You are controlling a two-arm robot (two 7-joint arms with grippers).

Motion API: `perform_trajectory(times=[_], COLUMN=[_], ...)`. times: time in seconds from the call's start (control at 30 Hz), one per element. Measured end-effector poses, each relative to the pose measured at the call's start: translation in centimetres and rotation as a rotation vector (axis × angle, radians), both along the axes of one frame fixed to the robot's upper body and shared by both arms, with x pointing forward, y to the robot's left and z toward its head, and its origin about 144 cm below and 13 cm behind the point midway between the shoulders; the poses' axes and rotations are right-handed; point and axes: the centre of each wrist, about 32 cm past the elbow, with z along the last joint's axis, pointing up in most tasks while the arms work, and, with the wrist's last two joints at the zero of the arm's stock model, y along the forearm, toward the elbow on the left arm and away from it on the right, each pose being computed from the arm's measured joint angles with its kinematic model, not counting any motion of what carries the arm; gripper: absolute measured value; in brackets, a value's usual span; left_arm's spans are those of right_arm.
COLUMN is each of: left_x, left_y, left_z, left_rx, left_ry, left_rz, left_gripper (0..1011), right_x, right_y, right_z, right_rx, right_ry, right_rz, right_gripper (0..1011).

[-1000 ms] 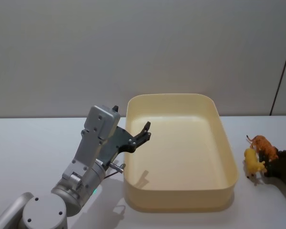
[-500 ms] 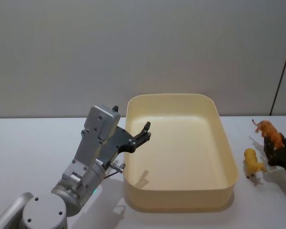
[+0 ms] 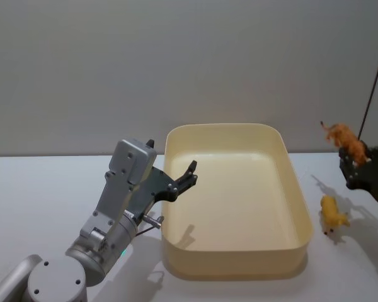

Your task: Pick up the toy alternately with two hands and place it into the central storage box.

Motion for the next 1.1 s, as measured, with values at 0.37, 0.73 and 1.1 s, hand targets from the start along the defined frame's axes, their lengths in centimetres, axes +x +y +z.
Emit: perform_trajectory(times=[0.37,0.73,1.1], left_x=[0.0,0.0,0.0], left_y=[0.0,0.0,0.0], left_z=[0.0,0.0,0.0], left_rx=[0.0,0.0,0.0], left_ry=[0.0,0.0,0.0], left_rz=[0.0,0.0,0.0], left_gripper=[1001,1002,1002], right_x=[1.3,3.5,6.6], right_y=[1.1,3.2,6.2], right_z=[2.2,3.1,3.2], right_rx=[0.005,0.006,0.004], right_ry=[-0.013,0.066,0.196], right_rz=[0.147,0.309,0.458], right_gripper=[346,345,687])
